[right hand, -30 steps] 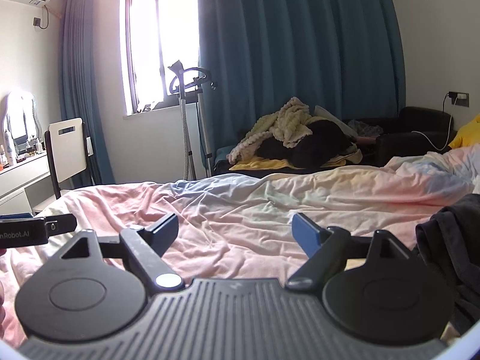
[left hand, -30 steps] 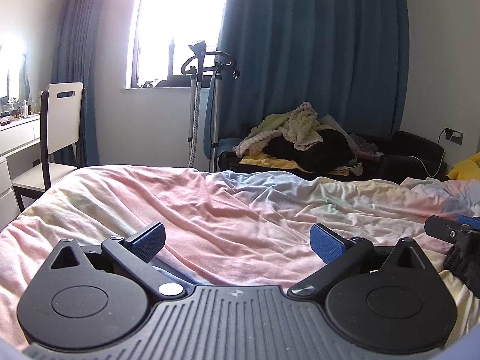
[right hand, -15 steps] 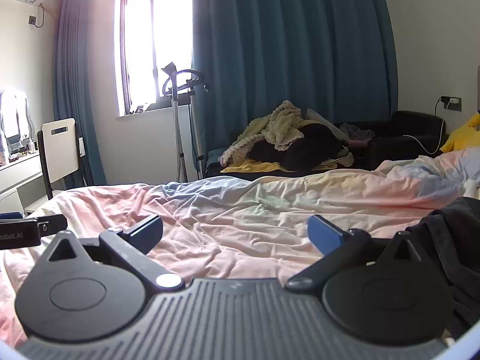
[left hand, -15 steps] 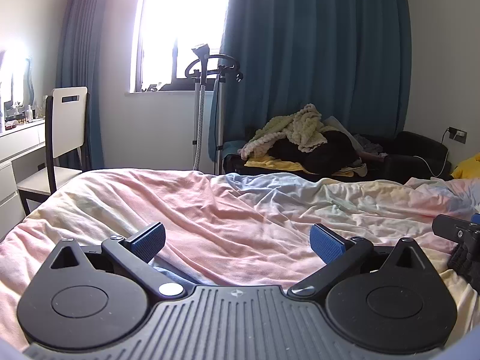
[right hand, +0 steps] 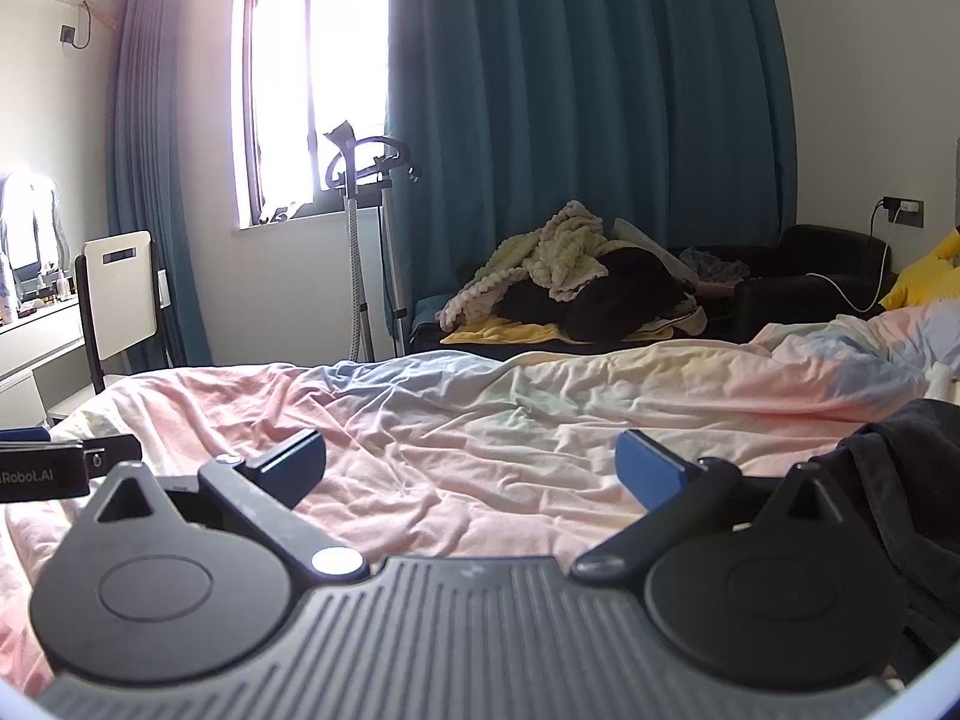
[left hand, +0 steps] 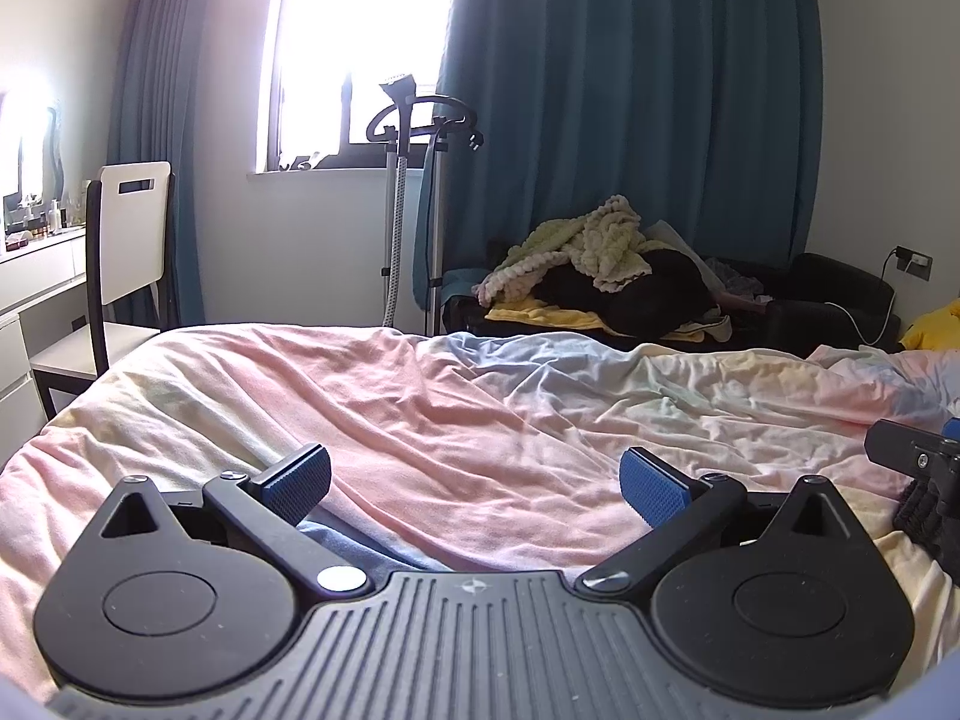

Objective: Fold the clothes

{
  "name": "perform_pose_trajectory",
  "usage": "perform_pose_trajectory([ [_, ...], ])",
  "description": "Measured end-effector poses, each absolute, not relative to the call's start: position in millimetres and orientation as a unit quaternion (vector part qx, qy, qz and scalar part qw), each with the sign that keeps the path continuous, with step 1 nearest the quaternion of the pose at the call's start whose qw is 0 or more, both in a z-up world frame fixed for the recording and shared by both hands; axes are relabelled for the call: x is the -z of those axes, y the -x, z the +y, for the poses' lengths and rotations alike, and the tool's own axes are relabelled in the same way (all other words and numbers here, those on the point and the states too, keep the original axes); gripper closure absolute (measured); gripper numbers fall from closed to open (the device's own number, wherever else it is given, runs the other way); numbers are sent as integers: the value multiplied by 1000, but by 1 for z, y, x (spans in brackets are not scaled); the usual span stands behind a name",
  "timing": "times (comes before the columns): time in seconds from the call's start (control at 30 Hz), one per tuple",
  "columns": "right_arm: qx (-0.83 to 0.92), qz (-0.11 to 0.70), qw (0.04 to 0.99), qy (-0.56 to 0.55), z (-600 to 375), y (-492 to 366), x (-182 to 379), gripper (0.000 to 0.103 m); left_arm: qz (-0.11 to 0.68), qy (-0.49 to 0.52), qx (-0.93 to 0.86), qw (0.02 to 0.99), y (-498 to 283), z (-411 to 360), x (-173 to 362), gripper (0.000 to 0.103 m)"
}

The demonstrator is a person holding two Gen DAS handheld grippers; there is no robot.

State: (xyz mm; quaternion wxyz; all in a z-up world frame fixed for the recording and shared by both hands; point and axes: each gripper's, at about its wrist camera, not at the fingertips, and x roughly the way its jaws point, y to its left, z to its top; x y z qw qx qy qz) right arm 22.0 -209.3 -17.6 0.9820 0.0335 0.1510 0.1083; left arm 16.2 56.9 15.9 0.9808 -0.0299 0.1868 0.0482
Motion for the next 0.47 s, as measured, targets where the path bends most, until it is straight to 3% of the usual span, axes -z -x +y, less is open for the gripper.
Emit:
perform_pose_trajectory([
  [0.47,-112,155,981,-32,-212,-22,17,0,188,31,-48,981,-13,53,-15,0],
])
